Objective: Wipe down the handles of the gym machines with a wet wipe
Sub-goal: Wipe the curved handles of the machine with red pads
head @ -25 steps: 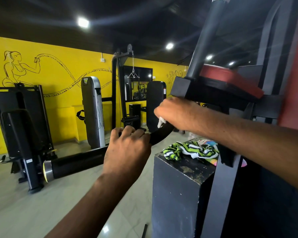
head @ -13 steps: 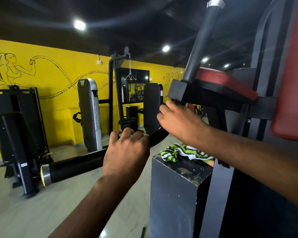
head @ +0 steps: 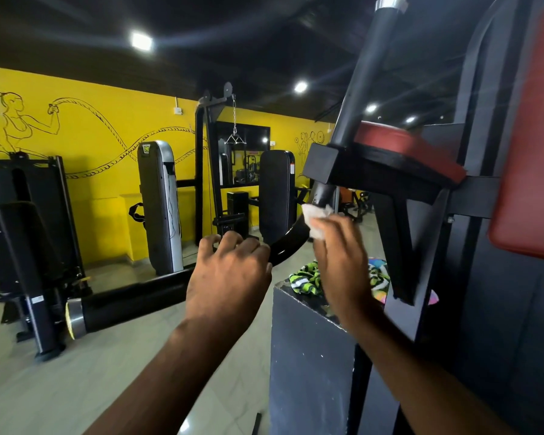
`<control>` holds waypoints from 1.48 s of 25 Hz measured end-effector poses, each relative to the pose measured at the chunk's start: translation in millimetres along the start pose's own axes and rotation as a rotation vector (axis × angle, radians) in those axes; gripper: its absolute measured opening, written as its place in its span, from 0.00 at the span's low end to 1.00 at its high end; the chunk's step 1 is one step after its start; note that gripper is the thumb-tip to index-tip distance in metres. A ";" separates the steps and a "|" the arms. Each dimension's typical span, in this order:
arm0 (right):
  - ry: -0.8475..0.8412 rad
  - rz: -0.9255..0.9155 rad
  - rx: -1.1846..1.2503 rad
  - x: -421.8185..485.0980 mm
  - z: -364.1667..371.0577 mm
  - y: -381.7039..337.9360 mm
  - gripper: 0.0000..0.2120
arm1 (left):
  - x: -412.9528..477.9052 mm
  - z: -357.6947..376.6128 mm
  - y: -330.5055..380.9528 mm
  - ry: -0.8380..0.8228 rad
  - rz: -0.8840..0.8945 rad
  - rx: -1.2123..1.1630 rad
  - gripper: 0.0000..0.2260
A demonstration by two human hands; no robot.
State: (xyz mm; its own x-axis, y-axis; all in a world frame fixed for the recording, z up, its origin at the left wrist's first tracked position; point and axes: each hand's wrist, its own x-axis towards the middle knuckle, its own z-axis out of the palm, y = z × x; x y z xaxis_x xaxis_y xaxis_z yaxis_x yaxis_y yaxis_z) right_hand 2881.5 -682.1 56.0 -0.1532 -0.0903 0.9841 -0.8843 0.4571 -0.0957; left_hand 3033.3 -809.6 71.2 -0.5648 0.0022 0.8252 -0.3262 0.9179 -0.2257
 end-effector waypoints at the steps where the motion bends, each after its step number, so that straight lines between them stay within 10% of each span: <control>1: 0.051 0.132 0.137 -5.7 6.6 -1.5 0.13 | -0.4 0.8 1.0 -0.002 0.002 0.001 0.11; 7: 0.060 0.984 1.146 16.2 18.8 -15.0 0.13 | 2.8 1.6 1.9 0.015 -0.007 -0.002 0.10; 21: 0.249 1.049 1.472 34.5 9.8 -14.4 0.12 | 6.5 5.3 6.7 -0.009 0.013 0.017 0.12; 27: 0.214 0.974 1.093 11.7 24.1 -23.4 0.13 | 4.6 4.7 5.2 -0.008 0.009 0.026 0.12; 32: 0.329 0.344 0.505 13.6 29.2 -22.3 0.13 | 6.7 3.7 7.7 0.001 0.005 0.008 0.11; 37: 0.298 0.094 0.192 22.5 29.5 -18.3 0.10 | 4.9 4.9 6.5 -0.009 0.002 0.013 0.12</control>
State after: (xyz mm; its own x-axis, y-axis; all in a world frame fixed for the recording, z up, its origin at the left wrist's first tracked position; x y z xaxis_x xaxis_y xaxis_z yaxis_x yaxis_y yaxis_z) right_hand 2881.2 -718.6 75.4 -0.1279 0.2191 0.9673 -0.9434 0.2741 -0.1868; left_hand 3024.6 -805.6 71.2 -0.5728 0.0006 0.8197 -0.3347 0.9126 -0.2346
